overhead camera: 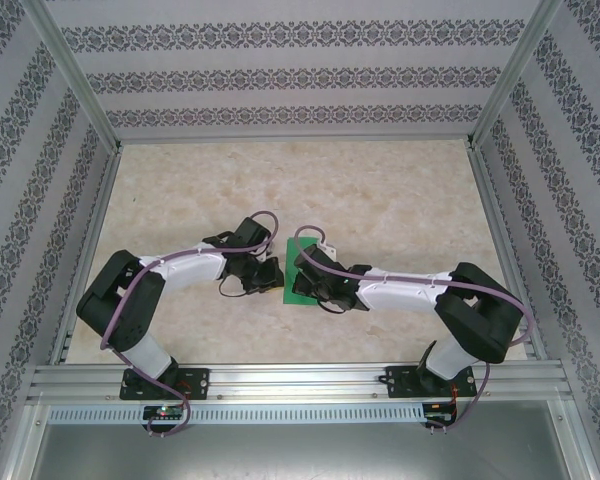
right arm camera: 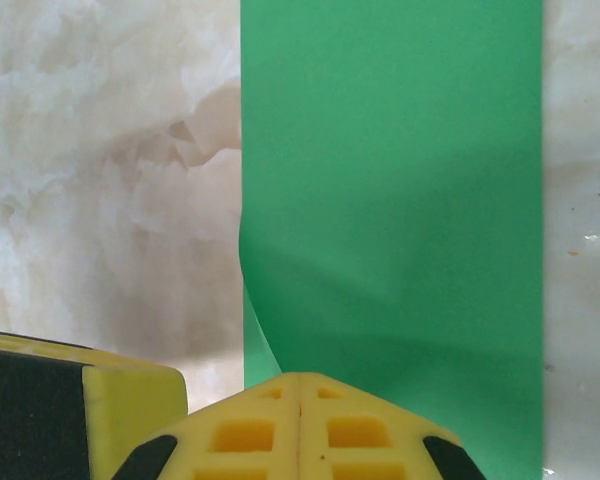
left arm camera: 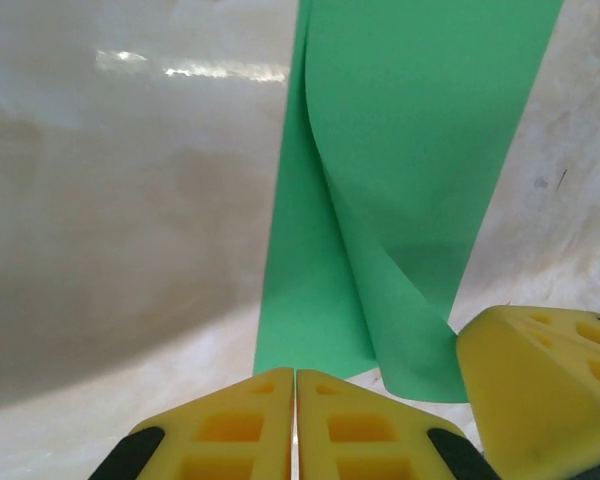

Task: Fold a paper plane with a square sheet of paper (pick it up from the middle)
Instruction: Fold the triangle a second time at the center of the table.

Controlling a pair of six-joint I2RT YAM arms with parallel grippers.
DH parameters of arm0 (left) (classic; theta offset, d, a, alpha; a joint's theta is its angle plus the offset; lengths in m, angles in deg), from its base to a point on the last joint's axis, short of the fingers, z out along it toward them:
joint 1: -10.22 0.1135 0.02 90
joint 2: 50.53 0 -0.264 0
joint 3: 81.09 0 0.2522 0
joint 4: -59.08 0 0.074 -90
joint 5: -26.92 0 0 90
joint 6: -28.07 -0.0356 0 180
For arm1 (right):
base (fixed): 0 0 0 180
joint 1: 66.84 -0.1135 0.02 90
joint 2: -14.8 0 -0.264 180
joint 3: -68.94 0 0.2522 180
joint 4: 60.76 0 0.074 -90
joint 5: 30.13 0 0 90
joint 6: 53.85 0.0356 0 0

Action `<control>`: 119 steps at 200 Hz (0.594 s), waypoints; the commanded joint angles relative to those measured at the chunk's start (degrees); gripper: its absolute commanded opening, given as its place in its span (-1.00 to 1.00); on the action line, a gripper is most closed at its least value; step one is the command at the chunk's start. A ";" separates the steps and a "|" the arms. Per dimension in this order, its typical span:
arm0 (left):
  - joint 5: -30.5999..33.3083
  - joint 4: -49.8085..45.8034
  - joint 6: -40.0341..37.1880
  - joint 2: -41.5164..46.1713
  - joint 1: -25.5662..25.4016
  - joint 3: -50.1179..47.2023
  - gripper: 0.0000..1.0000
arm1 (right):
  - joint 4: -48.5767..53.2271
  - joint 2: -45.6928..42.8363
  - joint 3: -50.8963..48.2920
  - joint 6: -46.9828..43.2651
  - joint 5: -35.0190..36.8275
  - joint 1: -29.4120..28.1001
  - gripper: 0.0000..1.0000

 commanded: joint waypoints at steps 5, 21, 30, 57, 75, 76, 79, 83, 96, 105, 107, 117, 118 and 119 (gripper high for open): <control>-1.10 4.23 2.74 -0.79 -1.60 0.40 -0.79 | -2.77 -2.13 -0.94 1.36 -0.61 0.45 -1.00; -1.71 5.44 3.56 -1.40 -2.23 0.52 -0.78 | -3.13 -2.40 -1.51 1.36 -0.77 0.78 -1.00; -1.54 5.62 3.69 -1.75 -2.53 0.74 -0.78 | -3.22 -2.62 -1.69 1.32 -0.83 0.96 -1.00; -1.75 7.08 4.52 -2.94 -3.05 0.70 -0.79 | -3.22 -3.18 -2.27 1.23 -1.13 1.72 -1.00; -1.18 6.39 4.36 -3.45 -3.16 0.76 -0.79 | -3.22 -3.43 -2.70 1.17 -1.00 2.27 -1.00; -1.12 6.38 4.36 -3.45 -3.16 0.74 -0.79 | -3.22 -3.45 -2.74 1.20 -1.00 2.28 -1.00; -1.01 6.38 4.36 -3.53 -3.23 0.75 -0.79 | -3.22 -3.51 -2.74 1.22 -1.00 2.41 -1.00; -0.93 6.37 4.35 -3.54 -3.25 0.66 -0.79 | -3.17 -3.55 -2.79 1.07 -1.10 2.55 -1.00; -0.68 6.55 4.36 -3.78 -3.25 0.49 -0.79 | -3.22 -3.46 -2.90 0.97 -1.35 3.11 -1.00; -0.53 6.74 4.19 -4.25 -3.34 0.44 -0.79 | -3.22 -3.36 -2.93 0.66 -1.61 3.38 -1.00; -0.57 6.80 4.18 -4.38 -3.38 0.49 -0.79 | -3.27 -3.33 -2.95 0.58 -1.64 3.42 -1.00; -0.44 6.92 4.09 -5.21 -3.38 0.53 -0.79 | -3.30 -3.23 -2.97 0.24 -1.92 3.77 -1.00; -0.39 6.95 4.09 -5.25 -3.36 0.49 -0.79 | -3.35 -3.17 -3.01 0.21 -1.95 3.83 -1.00; -0.42 7.02 4.09 -5.32 -3.35 0.47 -0.79 | -3.33 -3.15 -2.99 0.19 -2.05 3.85 -1.00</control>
